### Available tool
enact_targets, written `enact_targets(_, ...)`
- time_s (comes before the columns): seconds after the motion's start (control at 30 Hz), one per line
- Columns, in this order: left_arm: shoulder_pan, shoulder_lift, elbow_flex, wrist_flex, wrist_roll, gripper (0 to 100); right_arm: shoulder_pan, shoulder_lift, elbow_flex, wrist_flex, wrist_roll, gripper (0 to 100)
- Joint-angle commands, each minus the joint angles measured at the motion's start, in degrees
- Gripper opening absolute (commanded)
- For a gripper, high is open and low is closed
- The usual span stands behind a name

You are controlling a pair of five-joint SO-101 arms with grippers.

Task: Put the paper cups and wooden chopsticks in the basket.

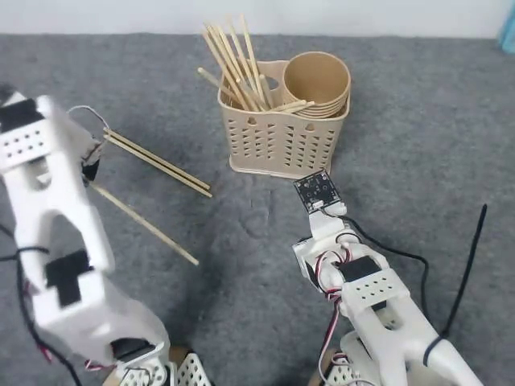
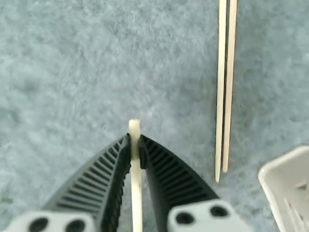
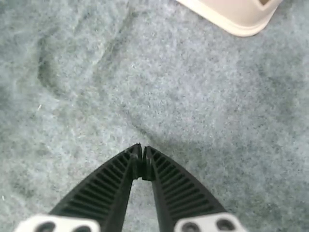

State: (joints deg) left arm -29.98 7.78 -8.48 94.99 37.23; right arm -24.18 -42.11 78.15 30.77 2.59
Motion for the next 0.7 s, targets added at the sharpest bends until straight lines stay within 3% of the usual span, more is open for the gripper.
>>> enact_targets(0.0,0.00,-12.31,4.70,0.88,-1.93,1,0.48,-0.31,-0.44,-1.27,1.14,0.8)
enact_targets(0.37,0.44,-40.00,14.73,-9.67,-3.60,1,0.48,-0.31,-0.35,-1.19,1.14,0.8)
enact_targets(0.53,6.15,-49.93,18.07,-19.08,-3.78,1,0.48,-0.31,-0.35,-1.19,1.23,0.8)
enact_targets(0.67,11.69,-56.35,20.35,-28.40,-9.58,1,0.48,-0.31,-0.35,-1.19,1.23,0.8)
